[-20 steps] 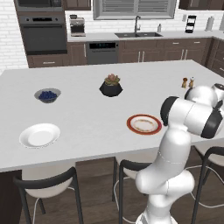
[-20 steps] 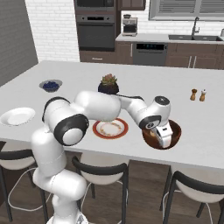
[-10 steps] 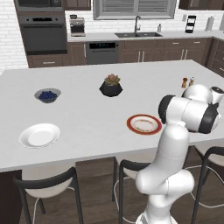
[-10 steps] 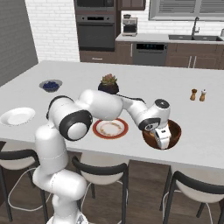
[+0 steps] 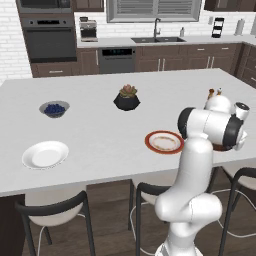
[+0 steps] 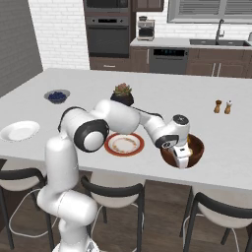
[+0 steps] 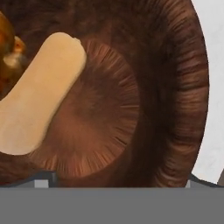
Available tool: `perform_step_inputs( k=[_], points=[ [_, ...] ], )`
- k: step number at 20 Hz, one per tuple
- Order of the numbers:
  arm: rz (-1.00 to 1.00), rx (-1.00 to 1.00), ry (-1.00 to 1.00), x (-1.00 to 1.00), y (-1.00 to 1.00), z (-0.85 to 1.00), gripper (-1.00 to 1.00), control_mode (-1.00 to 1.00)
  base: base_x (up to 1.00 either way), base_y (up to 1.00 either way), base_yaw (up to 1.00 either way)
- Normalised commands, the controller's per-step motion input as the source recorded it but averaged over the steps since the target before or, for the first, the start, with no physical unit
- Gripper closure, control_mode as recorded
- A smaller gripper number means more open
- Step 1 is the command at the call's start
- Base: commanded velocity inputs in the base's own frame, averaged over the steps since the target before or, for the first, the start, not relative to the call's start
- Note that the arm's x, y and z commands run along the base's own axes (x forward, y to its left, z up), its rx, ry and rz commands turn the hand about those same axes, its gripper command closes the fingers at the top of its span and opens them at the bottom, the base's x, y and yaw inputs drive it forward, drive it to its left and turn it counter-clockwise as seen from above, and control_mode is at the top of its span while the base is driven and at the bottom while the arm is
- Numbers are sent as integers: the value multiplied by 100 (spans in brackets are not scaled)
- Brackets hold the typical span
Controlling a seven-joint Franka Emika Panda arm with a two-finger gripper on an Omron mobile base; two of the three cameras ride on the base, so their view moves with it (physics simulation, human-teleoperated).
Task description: Pick the chicken drumstick and squash from their plates and place them in the bowl. Then put the bowl in the fridge.
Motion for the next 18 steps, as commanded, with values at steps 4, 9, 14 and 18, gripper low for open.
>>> perform_step_inputs(
  k=[4, 9, 14, 18],
  points=[
    [-5, 0, 0, 6, 10, -38, 100, -100, 0, 0, 0],
    [-6, 0, 7, 1, 3, -54, 100, -100, 0, 0, 0],
    [-1, 0, 3, 0, 14, -30, 100, -100, 0, 0, 0],
    [0, 5, 0, -51, 22, 1, 100, -100, 0, 0, 0]
  ],
)
